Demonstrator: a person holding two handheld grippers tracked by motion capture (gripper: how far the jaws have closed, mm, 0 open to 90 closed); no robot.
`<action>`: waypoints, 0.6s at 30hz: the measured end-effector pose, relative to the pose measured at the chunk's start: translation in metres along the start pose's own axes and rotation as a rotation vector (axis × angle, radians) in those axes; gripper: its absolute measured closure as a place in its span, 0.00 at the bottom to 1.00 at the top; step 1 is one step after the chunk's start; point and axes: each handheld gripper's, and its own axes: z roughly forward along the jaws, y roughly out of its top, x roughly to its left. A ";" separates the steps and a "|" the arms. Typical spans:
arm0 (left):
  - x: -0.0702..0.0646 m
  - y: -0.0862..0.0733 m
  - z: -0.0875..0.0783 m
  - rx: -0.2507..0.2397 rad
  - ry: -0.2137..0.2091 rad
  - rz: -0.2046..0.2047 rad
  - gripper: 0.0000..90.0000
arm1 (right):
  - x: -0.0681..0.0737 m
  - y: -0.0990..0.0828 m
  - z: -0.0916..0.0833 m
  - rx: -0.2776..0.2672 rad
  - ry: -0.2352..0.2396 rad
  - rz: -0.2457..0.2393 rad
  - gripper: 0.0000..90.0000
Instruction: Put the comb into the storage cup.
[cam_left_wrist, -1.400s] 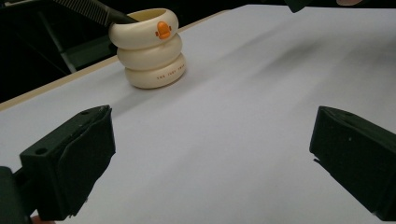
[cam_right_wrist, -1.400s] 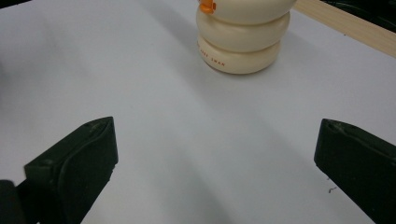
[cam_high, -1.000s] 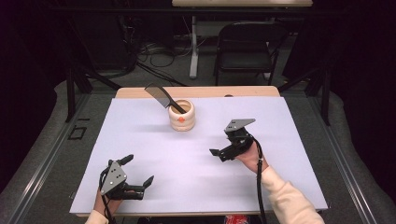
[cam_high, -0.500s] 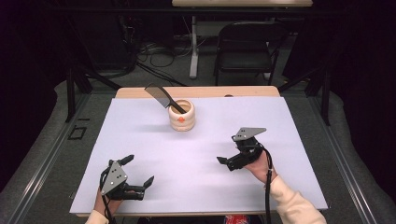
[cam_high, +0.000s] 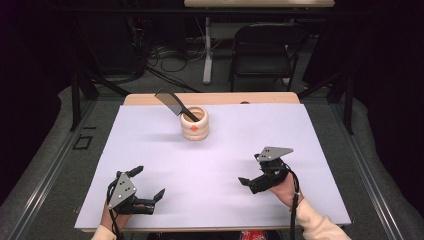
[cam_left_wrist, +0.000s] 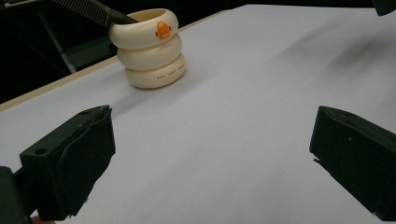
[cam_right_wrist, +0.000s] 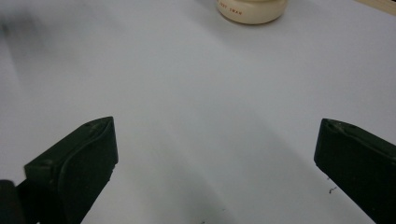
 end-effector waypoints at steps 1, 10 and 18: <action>0.000 0.000 0.000 0.001 0.000 0.001 0.00 | 0.001 -0.001 -0.001 -0.001 0.000 -0.002 0.00; 0.000 0.000 0.001 0.005 0.001 0.005 0.00 | 0.011 -0.013 -0.014 -0.028 -0.025 -0.017 0.00; 0.000 0.000 0.000 0.007 0.001 0.007 0.00 | 0.017 -0.022 -0.018 -0.004 -0.052 -0.038 0.00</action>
